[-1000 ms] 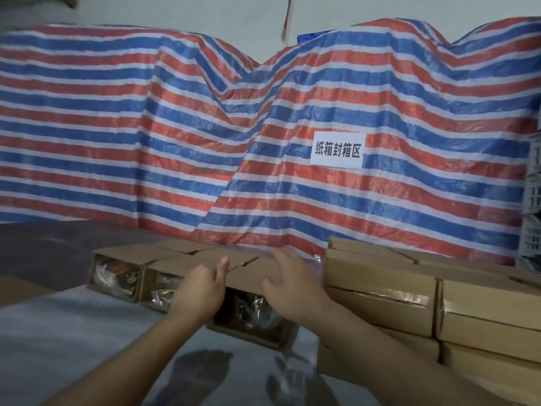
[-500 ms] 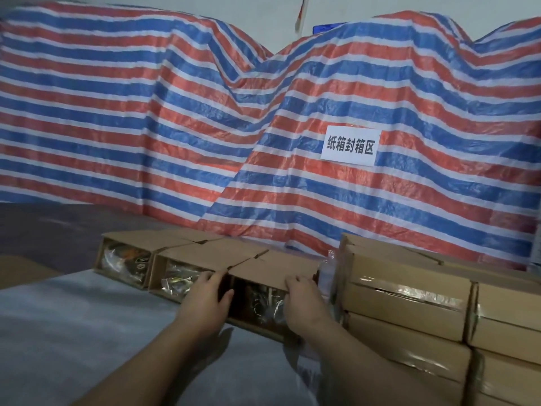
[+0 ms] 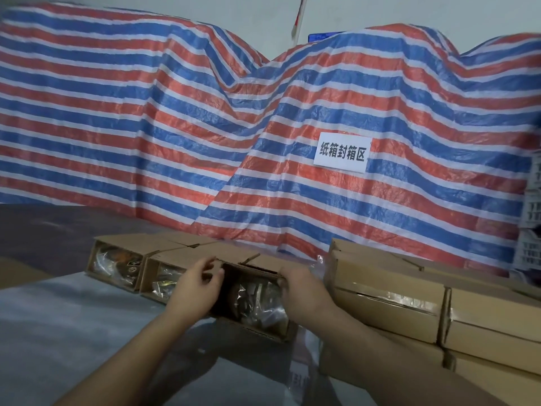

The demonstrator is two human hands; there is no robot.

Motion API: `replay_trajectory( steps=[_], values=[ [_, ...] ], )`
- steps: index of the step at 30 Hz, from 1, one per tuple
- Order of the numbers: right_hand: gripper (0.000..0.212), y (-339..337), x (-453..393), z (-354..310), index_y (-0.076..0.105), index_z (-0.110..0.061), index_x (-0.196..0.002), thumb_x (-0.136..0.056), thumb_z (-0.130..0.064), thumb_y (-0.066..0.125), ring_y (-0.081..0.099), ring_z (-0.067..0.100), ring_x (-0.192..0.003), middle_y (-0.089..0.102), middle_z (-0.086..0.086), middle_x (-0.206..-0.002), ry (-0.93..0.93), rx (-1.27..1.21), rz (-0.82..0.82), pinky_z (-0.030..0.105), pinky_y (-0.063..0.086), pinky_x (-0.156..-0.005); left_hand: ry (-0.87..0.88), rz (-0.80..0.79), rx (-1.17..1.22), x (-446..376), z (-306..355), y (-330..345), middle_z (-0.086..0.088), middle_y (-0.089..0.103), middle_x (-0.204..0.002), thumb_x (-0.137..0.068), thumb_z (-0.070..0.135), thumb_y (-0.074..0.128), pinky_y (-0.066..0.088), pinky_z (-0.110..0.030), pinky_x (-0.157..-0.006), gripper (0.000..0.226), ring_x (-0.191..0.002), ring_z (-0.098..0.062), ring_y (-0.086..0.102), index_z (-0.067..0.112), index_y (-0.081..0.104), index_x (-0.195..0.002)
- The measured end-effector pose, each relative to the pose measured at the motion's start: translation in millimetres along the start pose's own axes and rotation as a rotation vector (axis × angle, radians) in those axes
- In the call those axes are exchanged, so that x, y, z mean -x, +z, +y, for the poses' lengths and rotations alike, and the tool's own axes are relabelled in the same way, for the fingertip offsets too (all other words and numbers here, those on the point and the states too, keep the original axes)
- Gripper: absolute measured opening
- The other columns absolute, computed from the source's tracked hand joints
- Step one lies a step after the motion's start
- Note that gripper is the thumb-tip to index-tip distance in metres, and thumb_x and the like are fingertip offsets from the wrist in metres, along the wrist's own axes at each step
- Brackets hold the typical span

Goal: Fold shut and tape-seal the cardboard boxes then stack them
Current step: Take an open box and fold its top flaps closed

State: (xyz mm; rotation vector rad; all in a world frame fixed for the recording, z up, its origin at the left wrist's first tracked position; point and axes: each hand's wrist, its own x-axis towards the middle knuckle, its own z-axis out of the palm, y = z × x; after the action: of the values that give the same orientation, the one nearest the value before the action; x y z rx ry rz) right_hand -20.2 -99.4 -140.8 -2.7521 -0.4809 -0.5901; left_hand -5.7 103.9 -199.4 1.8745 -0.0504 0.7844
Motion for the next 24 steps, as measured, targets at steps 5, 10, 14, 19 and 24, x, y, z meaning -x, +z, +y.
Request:
replay_trajectory(
  steps=[5,10,14,19,24],
  values=[
    [0.018,-41.7,16.7,0.5,0.066,-0.014,-0.105,-0.102,-0.012,0.047,0.059,0.017,-0.079,0.063,0.004,-0.09,-0.045,-0.094,-0.086,0.029,0.05,-0.075,-0.193,-0.269,0.12,10.8,43.3,-33.3,0.004,0.065,-0.107,-0.102,0.04,0.048,0.046,-0.026,-0.073,0.031,-0.093,-0.012,0.06,0.032,0.058,-0.13],
    [0.019,-90.5,36.9,16.8,0.068,-0.016,-0.112,-0.099,-0.016,0.054,0.053,0.007,-0.07,0.058,-0.002,-0.089,0.036,-0.205,-0.241,0.018,0.043,-0.058,-0.265,-0.431,0.315,43.5,91.6,-50.2,-0.006,0.065,-0.118,-0.095,0.06,0.04,0.044,-0.048,-0.101,0.047,-0.111,-0.028,0.06,0.029,0.062,-0.122],
    [0.012,-109.3,62.1,32.8,0.066,-0.02,-0.108,-0.097,-0.021,0.061,0.057,0.005,-0.064,0.061,0.0,-0.088,0.089,-0.423,-0.313,0.014,0.045,-0.049,-0.411,-0.418,0.52,73.0,121.7,-36.6,-0.02,0.068,-0.111,-0.091,0.047,0.054,0.053,-0.042,-0.092,0.053,-0.098,-0.033,0.067,0.008,0.058,-0.127],
    [0.016,-118.2,85.7,54.3,0.065,-0.023,-0.111,-0.095,-0.023,0.065,0.062,0.012,-0.072,0.062,0.003,-0.096,0.188,-0.495,-0.353,0.018,0.051,-0.05,-0.497,-0.526,0.666,107.9,137.8,-27.7,-0.02,0.075,-0.089,-0.07,0.035,0.074,0.059,-0.03,-0.055,0.053,-0.067,-0.028,0.073,0.003,0.061,-0.11],
    [0.015,-150.9,112.3,93.5,0.069,-0.02,-0.106,-0.091,-0.019,0.07,0.056,0.006,-0.041,0.068,0.006,-0.086,0.32,-0.547,-0.332,0.02,0.045,-0.04,-0.56,-0.609,0.603,120.1,160.0,11.7,-0.015,0.073,-0.084,-0.076,0.02,0.074,0.056,-0.027,-0.054,0.041,-0.063,-0.022,0.069,0.001,0.064,-0.111]
  ],
)
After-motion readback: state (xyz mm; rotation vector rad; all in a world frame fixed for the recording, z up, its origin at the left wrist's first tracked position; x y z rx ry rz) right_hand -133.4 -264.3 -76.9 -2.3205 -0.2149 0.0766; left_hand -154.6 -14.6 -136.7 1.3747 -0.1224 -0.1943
